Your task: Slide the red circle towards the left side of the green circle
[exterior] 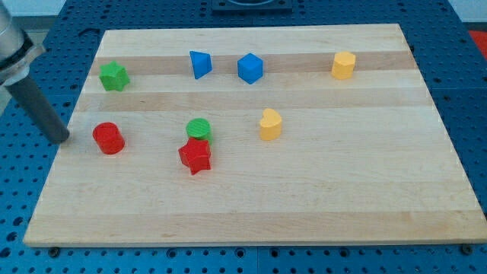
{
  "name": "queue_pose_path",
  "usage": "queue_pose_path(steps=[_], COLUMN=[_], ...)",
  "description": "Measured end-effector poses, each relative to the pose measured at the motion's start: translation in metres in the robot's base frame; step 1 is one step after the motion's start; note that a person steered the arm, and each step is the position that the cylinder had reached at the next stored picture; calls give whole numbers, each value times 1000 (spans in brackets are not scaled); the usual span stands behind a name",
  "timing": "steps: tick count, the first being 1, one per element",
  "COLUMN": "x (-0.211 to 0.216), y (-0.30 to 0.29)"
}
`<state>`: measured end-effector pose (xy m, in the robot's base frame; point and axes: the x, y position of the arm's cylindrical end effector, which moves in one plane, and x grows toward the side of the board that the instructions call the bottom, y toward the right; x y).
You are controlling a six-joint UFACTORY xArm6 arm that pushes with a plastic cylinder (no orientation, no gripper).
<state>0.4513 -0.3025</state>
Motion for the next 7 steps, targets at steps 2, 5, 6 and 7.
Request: queue_pose_path(steps=[2,5,6,7], x=[-1,34,55,45], y=[90,23,31,65])
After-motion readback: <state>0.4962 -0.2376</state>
